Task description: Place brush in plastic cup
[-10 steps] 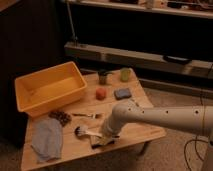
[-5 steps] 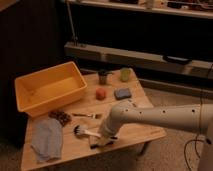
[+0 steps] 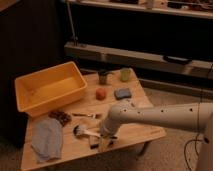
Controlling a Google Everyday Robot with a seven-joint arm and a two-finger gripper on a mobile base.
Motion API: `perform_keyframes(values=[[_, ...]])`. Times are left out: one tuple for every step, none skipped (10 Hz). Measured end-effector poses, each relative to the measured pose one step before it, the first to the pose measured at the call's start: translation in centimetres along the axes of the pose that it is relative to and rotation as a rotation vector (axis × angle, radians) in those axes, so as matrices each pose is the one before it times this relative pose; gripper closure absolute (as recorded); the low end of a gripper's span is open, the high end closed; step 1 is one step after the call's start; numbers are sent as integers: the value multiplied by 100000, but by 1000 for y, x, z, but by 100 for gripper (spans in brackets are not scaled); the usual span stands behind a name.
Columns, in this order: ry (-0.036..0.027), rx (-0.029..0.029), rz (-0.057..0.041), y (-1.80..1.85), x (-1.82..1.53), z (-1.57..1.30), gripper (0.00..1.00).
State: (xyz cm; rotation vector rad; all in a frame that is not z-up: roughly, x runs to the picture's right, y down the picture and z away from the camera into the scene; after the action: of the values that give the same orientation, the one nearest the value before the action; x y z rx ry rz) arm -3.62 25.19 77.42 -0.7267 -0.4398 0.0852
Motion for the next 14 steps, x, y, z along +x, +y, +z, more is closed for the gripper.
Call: perform_keyframes(values=[[-253,280,566,-117,40,-142,20],[-435,56,856,-124,19,-100,20],[-357,-260,988,-107,147,-76,20],[-426,152,1307,-369,370,-320,20],[-270,634,682,-321,195,-318,20],[29,946,861,-407,489,-473,20],[293,799,773,-222,541,-313,22],[114,687,-61,-42,58,-121,29],[167,405,131,8,-9,9,37],[141,427,554,60,154,-4,49],[-531,143,831,61,166,47,59],[-480,38,747,44,129,26,67],[-619,-103,758,74,86,15,77],[-536,-266,-42,78,-24,65,89]])
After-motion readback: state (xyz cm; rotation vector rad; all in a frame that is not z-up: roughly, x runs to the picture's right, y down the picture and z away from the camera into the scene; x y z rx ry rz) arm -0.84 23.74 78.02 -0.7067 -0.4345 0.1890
